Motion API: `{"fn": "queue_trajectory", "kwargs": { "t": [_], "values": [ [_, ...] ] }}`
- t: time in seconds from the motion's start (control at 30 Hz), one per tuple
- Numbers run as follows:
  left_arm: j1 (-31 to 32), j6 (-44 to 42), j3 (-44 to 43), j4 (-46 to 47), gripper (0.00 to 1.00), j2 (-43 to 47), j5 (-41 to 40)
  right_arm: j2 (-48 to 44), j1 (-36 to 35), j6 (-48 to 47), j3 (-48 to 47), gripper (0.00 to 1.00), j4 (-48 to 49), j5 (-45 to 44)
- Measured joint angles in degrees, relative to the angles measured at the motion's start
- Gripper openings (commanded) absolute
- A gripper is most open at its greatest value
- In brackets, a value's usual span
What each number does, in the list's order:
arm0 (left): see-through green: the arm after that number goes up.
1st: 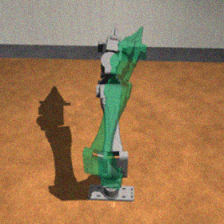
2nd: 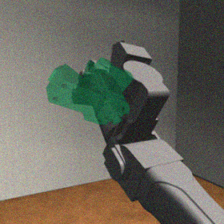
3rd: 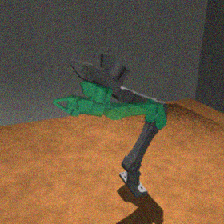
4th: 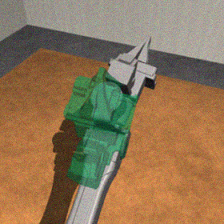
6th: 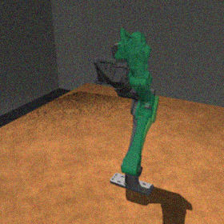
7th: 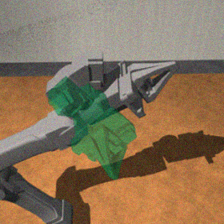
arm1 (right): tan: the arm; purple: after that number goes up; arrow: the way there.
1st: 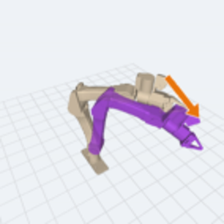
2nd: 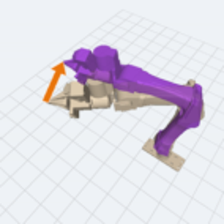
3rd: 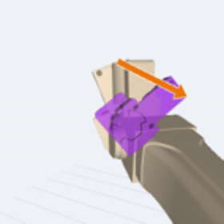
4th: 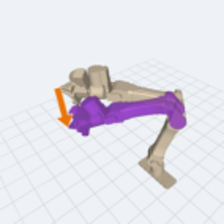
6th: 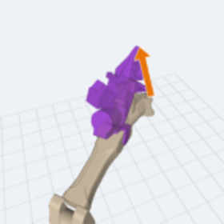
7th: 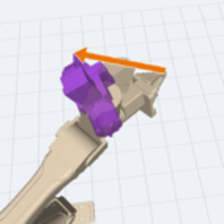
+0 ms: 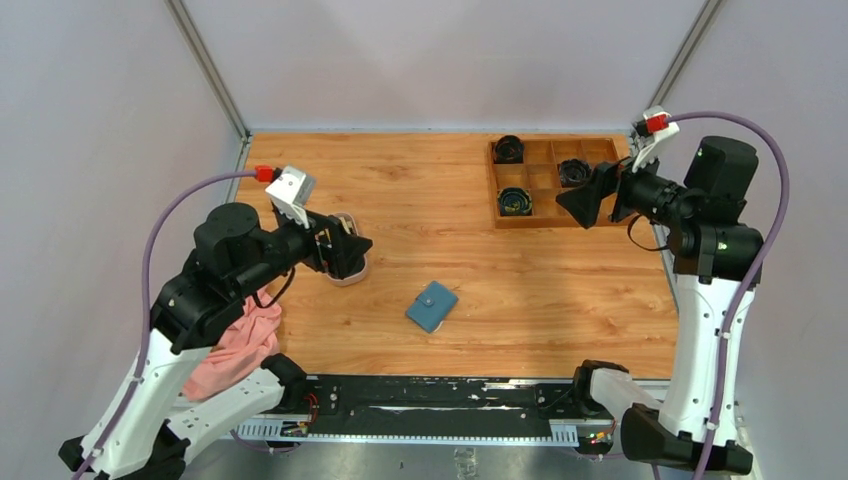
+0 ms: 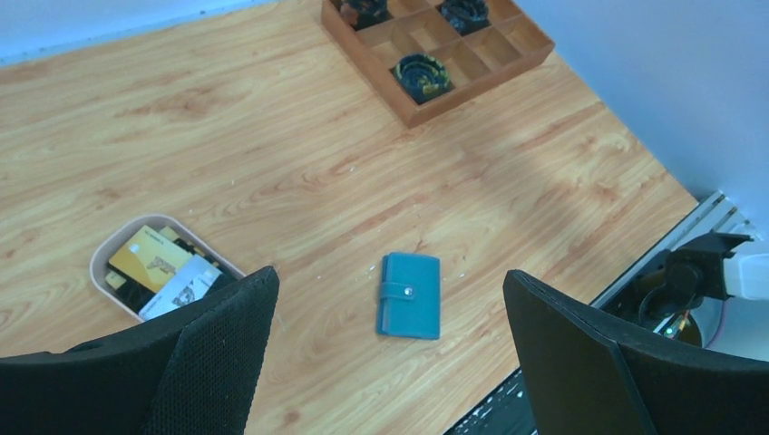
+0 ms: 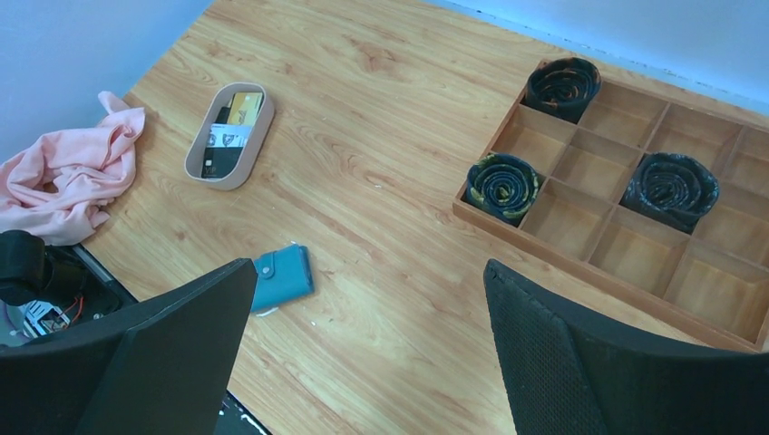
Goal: Put the credit cards into the card holder
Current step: Reset both arms
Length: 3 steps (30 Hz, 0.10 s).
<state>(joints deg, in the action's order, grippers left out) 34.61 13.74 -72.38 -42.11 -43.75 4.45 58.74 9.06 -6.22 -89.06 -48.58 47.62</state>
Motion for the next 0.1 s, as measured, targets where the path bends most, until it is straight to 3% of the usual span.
{"fn": "queue_trajectory", "kwargs": {
  "t": [0.1],
  "values": [
    [0.0, 0.0, 1.6, -0.1, 1.00, -0.1, -0.2, 0.0, 0.2, 0.3, 0.6, 1.00, 0.3, 0.0]
  ]
}}
